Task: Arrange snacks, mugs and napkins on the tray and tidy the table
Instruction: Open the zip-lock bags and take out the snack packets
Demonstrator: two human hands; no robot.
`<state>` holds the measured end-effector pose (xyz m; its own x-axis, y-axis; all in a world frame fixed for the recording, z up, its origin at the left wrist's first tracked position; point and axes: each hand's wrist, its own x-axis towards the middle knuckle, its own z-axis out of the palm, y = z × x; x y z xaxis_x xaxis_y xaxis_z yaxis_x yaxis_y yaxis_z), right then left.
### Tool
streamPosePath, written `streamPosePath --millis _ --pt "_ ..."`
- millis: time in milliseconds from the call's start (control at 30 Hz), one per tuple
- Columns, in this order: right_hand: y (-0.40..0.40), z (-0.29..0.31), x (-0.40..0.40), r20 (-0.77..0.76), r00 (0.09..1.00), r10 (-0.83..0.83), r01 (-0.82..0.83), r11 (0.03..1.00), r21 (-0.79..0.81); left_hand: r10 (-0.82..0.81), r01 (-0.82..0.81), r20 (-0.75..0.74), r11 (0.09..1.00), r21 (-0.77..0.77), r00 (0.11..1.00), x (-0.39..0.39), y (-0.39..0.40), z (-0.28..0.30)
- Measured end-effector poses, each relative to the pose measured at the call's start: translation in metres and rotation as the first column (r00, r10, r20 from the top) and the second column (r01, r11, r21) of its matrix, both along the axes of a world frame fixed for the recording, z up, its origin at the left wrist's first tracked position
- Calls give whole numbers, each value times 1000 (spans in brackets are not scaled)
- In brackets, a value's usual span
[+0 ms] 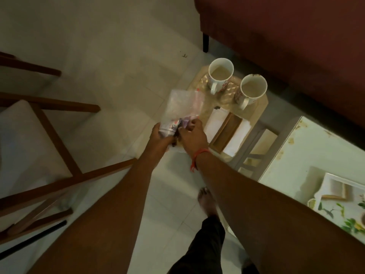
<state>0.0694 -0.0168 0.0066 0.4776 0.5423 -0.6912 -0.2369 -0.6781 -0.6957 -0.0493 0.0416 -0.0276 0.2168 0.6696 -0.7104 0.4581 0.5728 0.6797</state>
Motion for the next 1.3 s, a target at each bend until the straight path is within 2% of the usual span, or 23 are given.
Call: streamPosePath --millis 100,233,300,367,467,567,600,633,667,733,767,800,833,900,1000,1133,1300 --pt "-22 28 -11 98 993 66 -73 995 68 151 -132 138 982 -134 979 -19 -26 27" --pt "-70 66 -11 12 1000 20 -22 971 236 305 -188 331 921 -341 893 -30 -74 70" --pt "-103 80 -1 56 998 2 -16 968 249 358 -182 384 887 -424 851 -28 -105 88" --pt "-141 94 14 146 989 -37 4 975 223 371 -144 404 859 -491 836 -22 -137 102" --pt "-206 129 46 302 953 -38 9 995 96 320 -50 435 849 -526 842 2 -185 130" --pt "-287 152 85 554 832 -35 56 998 -22 256 34 472 852 -523 843 39 -238 169" --pt "-311 155 97 594 803 -49 98 994 -51 274 39 485 839 -542 831 49 -252 179" --pt "-339 162 110 576 811 -103 164 985 -55 297 50 502 822 -568 813 61 -269 190" --pt "-366 169 123 482 853 -200 242 970 -25 320 69 524 801 -594 789 71 -286 201" --pt "-418 186 145 87 903 -421 417 907 64 328 125 577 784 -608 748 92 -320 223" --pt "-440 191 153 -129 877 -462 474 876 83 328 153 605 780 -607 726 99 -333 230" --pt "-466 198 161 -283 835 -472 516 850 104 321 189 632 774 -604 705 108 -351 239" --pt "-492 208 167 -362 805 -471 544 829 131 315 222 651 765 -605 691 116 -369 247" --pt "-537 228 175 -387 784 -486 586 785 200 274 307 697 750 -586 662 130 -401 257" --pt "-589 263 184 -208 814 -542 580 754 306 187 383 720 743 -549 668 150 -442 267" --pt "-631 307 190 83 836 -543 475 791 386 95 397 670 742 -541 736 174 -483 275" --pt "-646 344 196 281 796 -537 408 817 407 6 335 521 760 -557 854 204 -499 279"
